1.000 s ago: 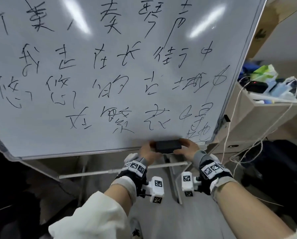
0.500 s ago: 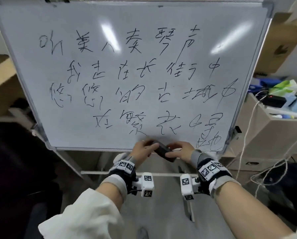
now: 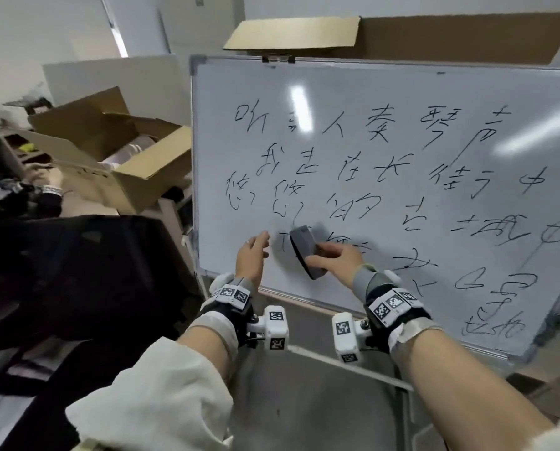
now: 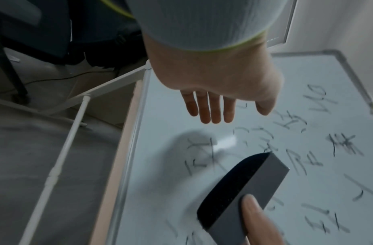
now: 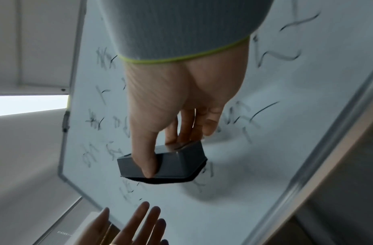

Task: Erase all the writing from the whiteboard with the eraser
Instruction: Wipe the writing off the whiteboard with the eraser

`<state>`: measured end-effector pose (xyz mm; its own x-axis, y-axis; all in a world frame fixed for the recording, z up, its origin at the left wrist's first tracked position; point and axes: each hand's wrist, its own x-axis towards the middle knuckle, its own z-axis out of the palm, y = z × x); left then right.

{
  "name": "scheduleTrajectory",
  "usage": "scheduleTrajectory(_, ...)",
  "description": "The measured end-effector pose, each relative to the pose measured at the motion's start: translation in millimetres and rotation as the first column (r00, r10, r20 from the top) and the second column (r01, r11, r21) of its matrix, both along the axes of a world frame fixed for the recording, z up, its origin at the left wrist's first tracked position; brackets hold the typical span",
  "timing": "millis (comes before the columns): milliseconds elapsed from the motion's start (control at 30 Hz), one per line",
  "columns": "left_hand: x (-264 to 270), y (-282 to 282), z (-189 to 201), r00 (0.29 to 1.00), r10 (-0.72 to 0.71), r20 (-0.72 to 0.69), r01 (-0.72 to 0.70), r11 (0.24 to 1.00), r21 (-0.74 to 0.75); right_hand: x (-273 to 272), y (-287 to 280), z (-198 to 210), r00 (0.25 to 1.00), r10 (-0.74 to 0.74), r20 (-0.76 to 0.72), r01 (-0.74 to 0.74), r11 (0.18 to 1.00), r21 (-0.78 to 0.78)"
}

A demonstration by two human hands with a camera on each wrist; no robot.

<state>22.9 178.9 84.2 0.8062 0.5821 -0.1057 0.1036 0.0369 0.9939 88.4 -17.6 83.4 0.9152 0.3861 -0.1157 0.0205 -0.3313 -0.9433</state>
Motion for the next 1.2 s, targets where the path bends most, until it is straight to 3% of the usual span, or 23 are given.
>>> scheduleTrajectory(167,27,90,28,0.990,0.118,0.082,-0.122,0.991,0.054,26,94,34,0.993,-0.014,0.121,0.008,0.999,0.050)
scheduleTrajectory(333,71,187,67,0.981,0.171,0.089,-0.186,0.959,0.212,59,189,82,0.945,-0.216,0.246,0.172,0.967,0.189)
scheduleTrajectory(433,88,206,89,0.982,0.184,0.048,-0.190,0.928,0.321,70,207,109,0.909,-0.273,0.315,0.205,0.951,0.233)
scheduleTrajectory(600,137,237,121,0.981,0.115,0.159,-0.156,0.948,0.277,94,233,161,0.775,-0.433,0.461,0.323,0.898,0.300)
scheduleTrajectory(733,162,245,132,0.989,0.041,0.145,-0.059,0.990,0.128,117,231,187,0.573,-0.547,0.610,0.470,0.829,0.303)
scheduleTrajectory(833,172,256,132,0.997,-0.025,0.077,0.017,0.994,0.108,131,234,194,0.474,-0.529,0.704,0.585,0.787,0.198)
scheduleTrajectory(933,178,265,128,0.998,-0.046,0.043,0.041,0.994,0.106,130,249,183,0.497,-0.480,0.723,0.552,0.818,0.163)
scheduleTrajectory(1033,179,268,128,0.997,-0.060,0.047,0.053,0.989,0.135,127,272,160,0.546,-0.313,0.777,0.459,0.888,0.035)
scheduleTrajectory(1133,180,266,126,0.997,-0.054,0.060,0.047,0.991,0.121,127,281,152,0.529,-0.213,0.822,0.429,0.902,-0.042)
scheduleTrajectory(1200,179,262,126,0.997,-0.048,0.064,0.040,0.993,0.115,133,268,160,0.500,-0.246,0.830,0.456,0.890,-0.011)
